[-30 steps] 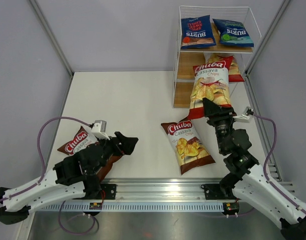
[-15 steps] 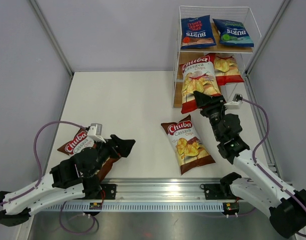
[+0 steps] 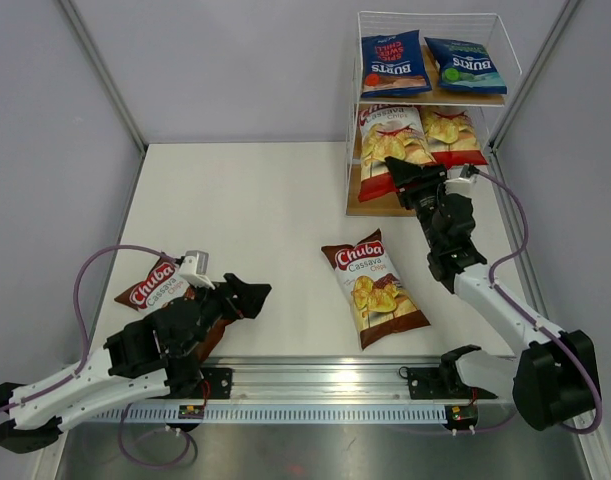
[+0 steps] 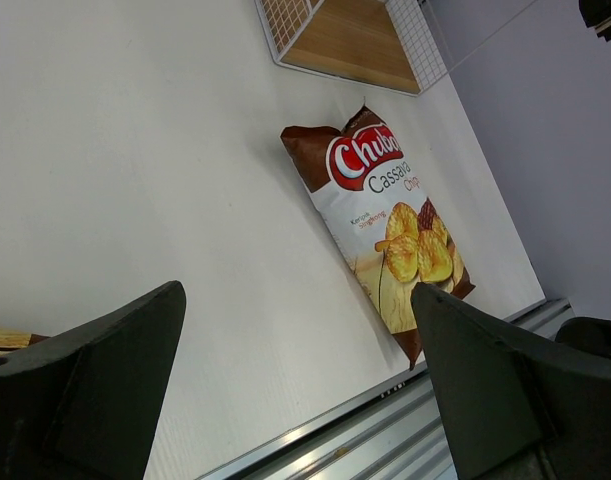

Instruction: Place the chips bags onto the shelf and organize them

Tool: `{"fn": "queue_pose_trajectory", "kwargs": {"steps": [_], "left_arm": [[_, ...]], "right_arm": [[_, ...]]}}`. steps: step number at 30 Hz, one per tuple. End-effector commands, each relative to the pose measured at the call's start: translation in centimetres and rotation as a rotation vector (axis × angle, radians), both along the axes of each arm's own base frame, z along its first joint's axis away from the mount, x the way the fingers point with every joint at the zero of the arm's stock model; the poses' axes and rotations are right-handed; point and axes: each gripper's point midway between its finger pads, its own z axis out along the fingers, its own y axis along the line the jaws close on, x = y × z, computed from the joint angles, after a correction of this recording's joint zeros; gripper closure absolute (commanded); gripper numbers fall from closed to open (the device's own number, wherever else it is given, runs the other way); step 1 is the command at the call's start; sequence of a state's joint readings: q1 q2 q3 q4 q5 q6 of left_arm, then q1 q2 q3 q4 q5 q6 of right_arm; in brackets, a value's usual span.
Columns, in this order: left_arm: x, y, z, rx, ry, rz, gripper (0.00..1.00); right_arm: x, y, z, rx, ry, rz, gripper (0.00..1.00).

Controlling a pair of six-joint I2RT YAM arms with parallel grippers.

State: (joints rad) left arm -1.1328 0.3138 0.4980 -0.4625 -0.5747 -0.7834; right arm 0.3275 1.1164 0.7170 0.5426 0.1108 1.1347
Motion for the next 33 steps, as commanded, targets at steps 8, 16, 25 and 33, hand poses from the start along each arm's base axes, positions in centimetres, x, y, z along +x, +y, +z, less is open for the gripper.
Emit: {"fn": "queue_pose_trajectory", "kwargs": {"steps": [8, 16, 25, 33], "left_arm": [[-0.3, -0.1, -0.1, -0.054, -0.003, -0.009, 0.01], [-0.5, 0.2, -0.4, -0.060, 0.004, -0.008, 0.01], [-0.6, 0.5, -0.3, -0.076, 0.000, -0.006, 0.01], [-0.5, 0.2, -0.6, -0.078, 0.001, -0.009, 0.01]], "right_arm": [[2.4, 0.6, 4.0, 0.257, -0.024, 0.032, 0.76], [4.3, 0.1, 2.2, 0.325, 0.051, 0.031, 0.76], [5.1, -0.7, 0.0, 0.345, 0.084, -0.010, 0.74], [3.7, -3.2, 1.4, 0.362, -0.018, -0.124, 0.76]]}}
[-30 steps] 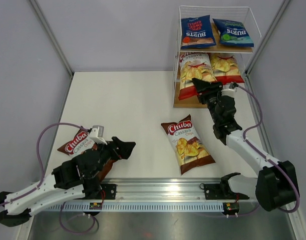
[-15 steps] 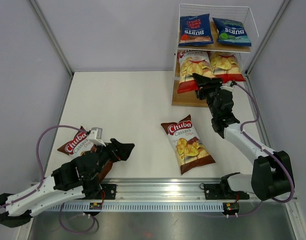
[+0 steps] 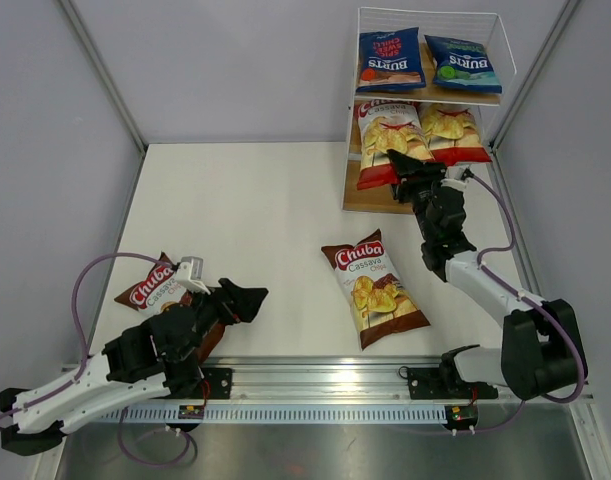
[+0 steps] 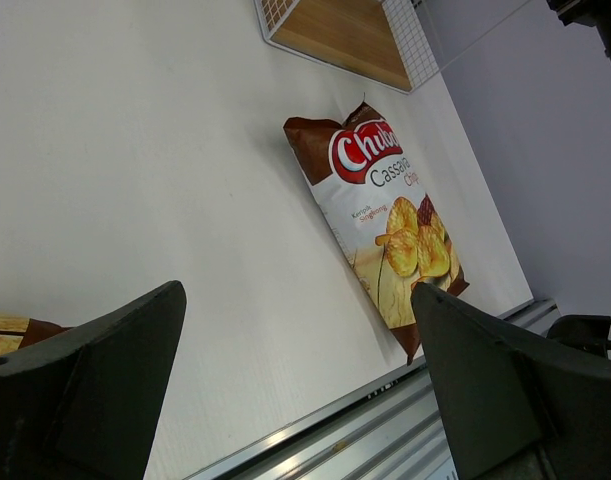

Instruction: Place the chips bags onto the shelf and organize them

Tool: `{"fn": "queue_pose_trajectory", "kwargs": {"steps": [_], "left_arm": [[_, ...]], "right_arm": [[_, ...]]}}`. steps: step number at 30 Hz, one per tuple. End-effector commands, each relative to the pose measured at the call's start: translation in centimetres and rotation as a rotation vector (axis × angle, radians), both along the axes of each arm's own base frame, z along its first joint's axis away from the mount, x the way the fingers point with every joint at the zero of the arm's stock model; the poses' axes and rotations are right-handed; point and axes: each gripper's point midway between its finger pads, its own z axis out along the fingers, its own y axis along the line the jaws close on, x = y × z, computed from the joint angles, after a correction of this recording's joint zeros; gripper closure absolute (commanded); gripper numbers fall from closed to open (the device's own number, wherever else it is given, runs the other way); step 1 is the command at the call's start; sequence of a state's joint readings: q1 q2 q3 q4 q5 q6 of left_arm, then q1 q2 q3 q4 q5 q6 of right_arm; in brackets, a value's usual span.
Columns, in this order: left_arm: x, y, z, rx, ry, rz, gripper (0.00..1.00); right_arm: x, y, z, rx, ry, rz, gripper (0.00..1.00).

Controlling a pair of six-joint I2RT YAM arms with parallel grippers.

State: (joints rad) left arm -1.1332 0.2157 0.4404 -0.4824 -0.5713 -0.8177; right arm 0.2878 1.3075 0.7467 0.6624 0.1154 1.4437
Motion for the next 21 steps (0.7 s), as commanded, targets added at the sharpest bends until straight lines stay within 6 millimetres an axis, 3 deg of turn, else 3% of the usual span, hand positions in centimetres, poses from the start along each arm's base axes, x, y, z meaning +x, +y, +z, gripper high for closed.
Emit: {"fn": "queue_pose_trajectory", "kwargs": {"steps": [1, 4, 12, 21], "left_arm": [[0.0, -0.5, 0.4, -0.029, -0.009, -0.011, 0.01], [0.1, -0.7, 0.5, -0.032, -0.010, -0.014, 0.01], [0.1, -0.7, 0.2, -0.025, -0.009, -0.013, 0.01], [-0.1, -0.2, -0.4, -0.037, -0.012, -0.006, 0.01]], "right_arm": [[-0.4, -3.3, 3.5, 0.057, -0.097, -0.157, 0.77], [-0.2, -3.6, 4.2, 0.051, -0.112, -0.173, 0.77], [1.8, -3.1, 3.3, 0.076, -0.111, -0.191, 0.77], [2.0, -3.6, 5.2, 0.064, -0.181, -0.270, 0.78]]}}
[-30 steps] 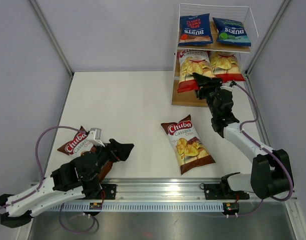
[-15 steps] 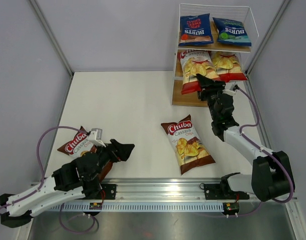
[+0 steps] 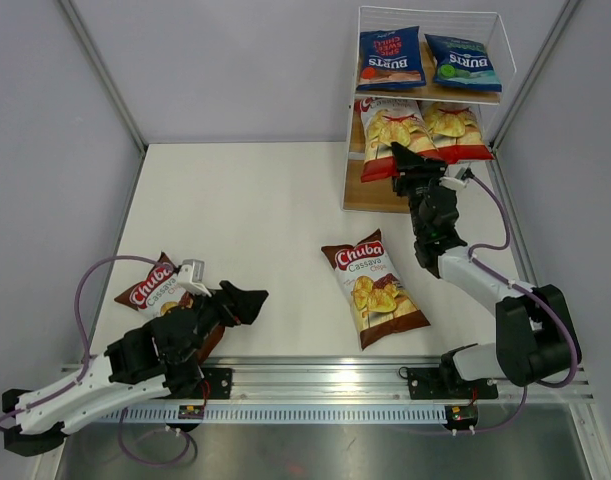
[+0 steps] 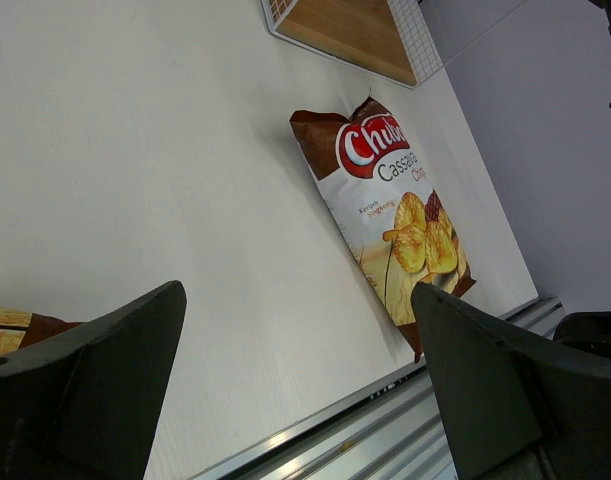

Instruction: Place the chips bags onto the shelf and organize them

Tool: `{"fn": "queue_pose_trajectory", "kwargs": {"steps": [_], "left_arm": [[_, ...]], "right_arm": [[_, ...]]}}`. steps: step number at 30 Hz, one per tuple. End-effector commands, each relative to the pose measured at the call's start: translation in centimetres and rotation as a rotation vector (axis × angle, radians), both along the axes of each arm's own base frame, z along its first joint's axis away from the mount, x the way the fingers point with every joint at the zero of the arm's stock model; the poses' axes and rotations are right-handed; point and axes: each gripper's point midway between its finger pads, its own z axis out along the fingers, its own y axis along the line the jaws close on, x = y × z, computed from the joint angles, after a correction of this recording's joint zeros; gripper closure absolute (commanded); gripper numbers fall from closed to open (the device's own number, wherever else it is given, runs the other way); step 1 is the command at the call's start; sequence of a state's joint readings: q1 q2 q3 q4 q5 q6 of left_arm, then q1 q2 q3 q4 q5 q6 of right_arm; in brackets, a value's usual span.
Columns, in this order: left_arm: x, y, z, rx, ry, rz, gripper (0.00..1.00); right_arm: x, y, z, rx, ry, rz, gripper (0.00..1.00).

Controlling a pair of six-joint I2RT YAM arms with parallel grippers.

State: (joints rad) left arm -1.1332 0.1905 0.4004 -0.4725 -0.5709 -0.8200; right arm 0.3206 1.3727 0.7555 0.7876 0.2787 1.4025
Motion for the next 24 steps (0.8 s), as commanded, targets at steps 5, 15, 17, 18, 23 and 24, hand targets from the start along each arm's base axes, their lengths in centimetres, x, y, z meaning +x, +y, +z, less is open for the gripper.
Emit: {"fn": "queue_pose_trajectory", "kwargs": {"steps": [5, 15, 17, 18, 23, 24], "left_arm": [[0.0, 0.0, 0.8, -0.044, -0.020, -0.002, 0.01], [-0.1, 0.3, 0.4, -0.048, -0.013, 0.008, 0.01], [-0.1, 0.3, 0.3, -0.045, -0.010, 0.008, 0.01], [-0.1, 0.3, 0.3, -0.044, -0.009, 0.008, 0.01], [-0.2, 0.4, 0.4, -0.048, -0.011, 0.008, 0.01], [-0.2, 0.4, 0.3, -0.049, -0.010, 0.008, 0.01]], "right_arm": [[0.6, -2.6, 5.1, 0.058, -0.130, -0.154, 0.80], [-0.3, -3.3, 7.3, 0.070, -0.177, -0.173, 0.81], [-0.5, -3.2, 7.5, 0.070, -0.183, -0.167, 0.81], [-0.7, -3.2, 7.7, 0.074, -0.187, -0.164, 0.81], [-1.6, -3.2, 8.6, 0.089, -0.223, -0.146, 0.81], [-1.8, -3.0, 8.8, 0.087, -0.235, -0.132, 0.81]]}}
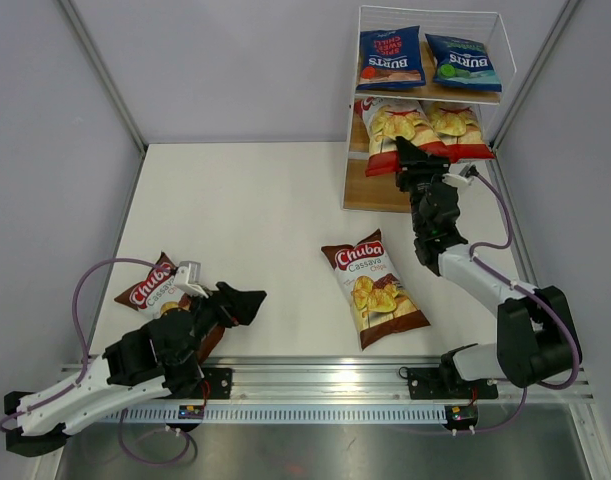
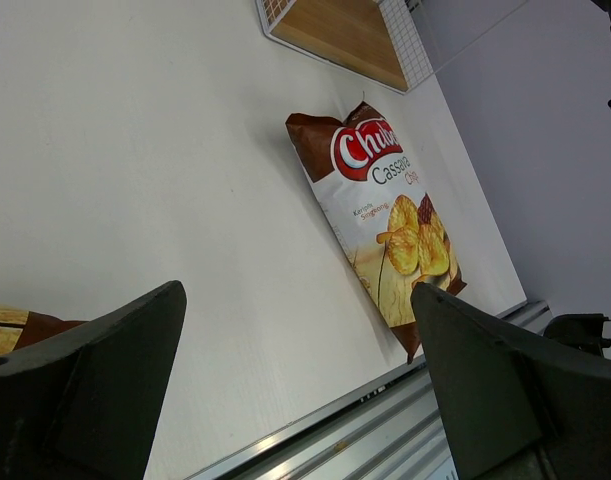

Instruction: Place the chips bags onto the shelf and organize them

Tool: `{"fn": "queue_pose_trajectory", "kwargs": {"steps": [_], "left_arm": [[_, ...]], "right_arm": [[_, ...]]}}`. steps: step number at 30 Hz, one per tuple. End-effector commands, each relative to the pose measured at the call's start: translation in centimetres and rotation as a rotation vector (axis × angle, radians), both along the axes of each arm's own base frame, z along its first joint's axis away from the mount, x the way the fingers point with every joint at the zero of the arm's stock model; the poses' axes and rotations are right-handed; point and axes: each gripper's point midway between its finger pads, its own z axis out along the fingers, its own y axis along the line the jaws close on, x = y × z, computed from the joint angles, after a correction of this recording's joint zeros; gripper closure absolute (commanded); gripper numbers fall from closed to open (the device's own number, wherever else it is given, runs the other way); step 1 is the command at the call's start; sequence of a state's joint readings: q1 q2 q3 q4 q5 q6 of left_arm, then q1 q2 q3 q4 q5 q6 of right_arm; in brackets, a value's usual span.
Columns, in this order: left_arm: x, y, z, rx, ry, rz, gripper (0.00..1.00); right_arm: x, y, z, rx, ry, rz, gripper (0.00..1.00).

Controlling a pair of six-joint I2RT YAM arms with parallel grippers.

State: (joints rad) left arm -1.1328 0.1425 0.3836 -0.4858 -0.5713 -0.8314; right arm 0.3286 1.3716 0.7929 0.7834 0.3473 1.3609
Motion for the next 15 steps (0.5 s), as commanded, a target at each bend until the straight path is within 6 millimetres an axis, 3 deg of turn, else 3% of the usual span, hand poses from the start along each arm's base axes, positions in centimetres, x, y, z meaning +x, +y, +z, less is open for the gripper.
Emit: {"fn": "queue_pose_trajectory", "kwargs": {"steps": [1, 8, 15], "left_arm": [[0.0, 0.1, 0.4, -0.022, -0.009, 0.005, 0.01], [0.0, -0.2, 0.4, -0.029, -0.010, -0.005, 0.01], [-0.1, -0.1, 0.4, -0.018, -0.011, -0.005, 0.01]], "right_arm": [[-2.3, -2.0, 7.4, 0.097, -0.216, -0.050, 0.81], [-2.0, -0.3, 6.8, 0.059, -0.274, 0.017, 0.81], [-2.2, 1.5, 8.5, 0.046, -0.419, 0.097, 0.82]]}}
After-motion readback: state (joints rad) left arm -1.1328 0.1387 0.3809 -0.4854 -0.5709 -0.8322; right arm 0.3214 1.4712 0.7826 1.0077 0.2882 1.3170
